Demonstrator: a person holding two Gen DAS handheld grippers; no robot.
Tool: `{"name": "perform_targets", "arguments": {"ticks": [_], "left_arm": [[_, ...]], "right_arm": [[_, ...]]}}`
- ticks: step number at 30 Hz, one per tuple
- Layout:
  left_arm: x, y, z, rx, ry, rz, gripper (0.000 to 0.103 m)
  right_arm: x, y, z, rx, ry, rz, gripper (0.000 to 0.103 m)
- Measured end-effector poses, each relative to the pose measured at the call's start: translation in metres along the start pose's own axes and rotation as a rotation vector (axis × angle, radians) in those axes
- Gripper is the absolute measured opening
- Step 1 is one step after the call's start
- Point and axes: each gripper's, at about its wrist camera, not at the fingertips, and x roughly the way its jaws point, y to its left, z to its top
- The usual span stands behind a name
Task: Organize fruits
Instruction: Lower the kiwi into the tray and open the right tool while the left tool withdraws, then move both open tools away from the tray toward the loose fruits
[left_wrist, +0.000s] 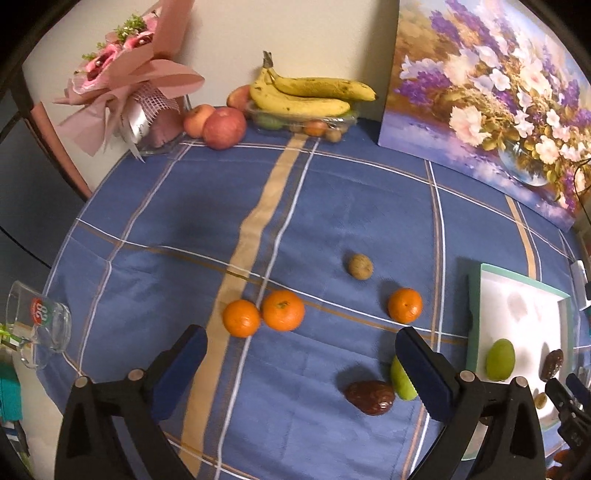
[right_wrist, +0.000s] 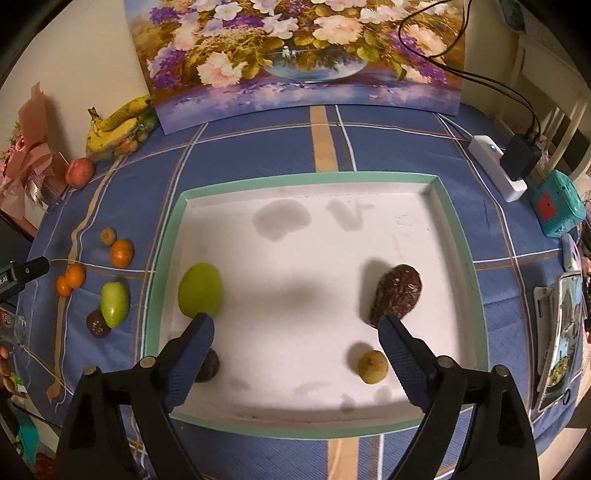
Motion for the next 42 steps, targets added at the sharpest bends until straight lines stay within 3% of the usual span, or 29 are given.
{"name": "perform_targets", "arguments": {"ticks": [13,21,31,33,35,42], "left_arm": [[-0.006,0.037,0.007,-0.051,-0.024,-0.009,0.103],[-0.011,0.073,0.011,-0.126,-0.029,-0.031,0.103],[-0.008,0.101,0.015,-0.170,-0.024,-0.033,0.103],[-0.004,0.103,0.016,-0.178,-0.019,-0.040,0.103],[-0.001,0.105,0.017,-0.186,-0.016,-0.049,0.103],[0.019,0.104,0.018,-0.200,0.022,-0.084,0.102]], "right_arm": [[0.004,0.031,0.000,-0.055,-0.061,0.040,0.092],[-0.011,0.065,0.006,-0.125,-0.157,0.065,0.092],[-0.017,0.117,0.022,-0.154,-0.156,0.151,0.091],[-0.015,0.129,0.026,-0.162,-0.142,0.169,0.089],[-0.014,0.139,0.030,-0.173,-0.132,0.181,0.078],[-0.003,0.177,0.037,-0.228,-0.084,0.182,0.070]]}}
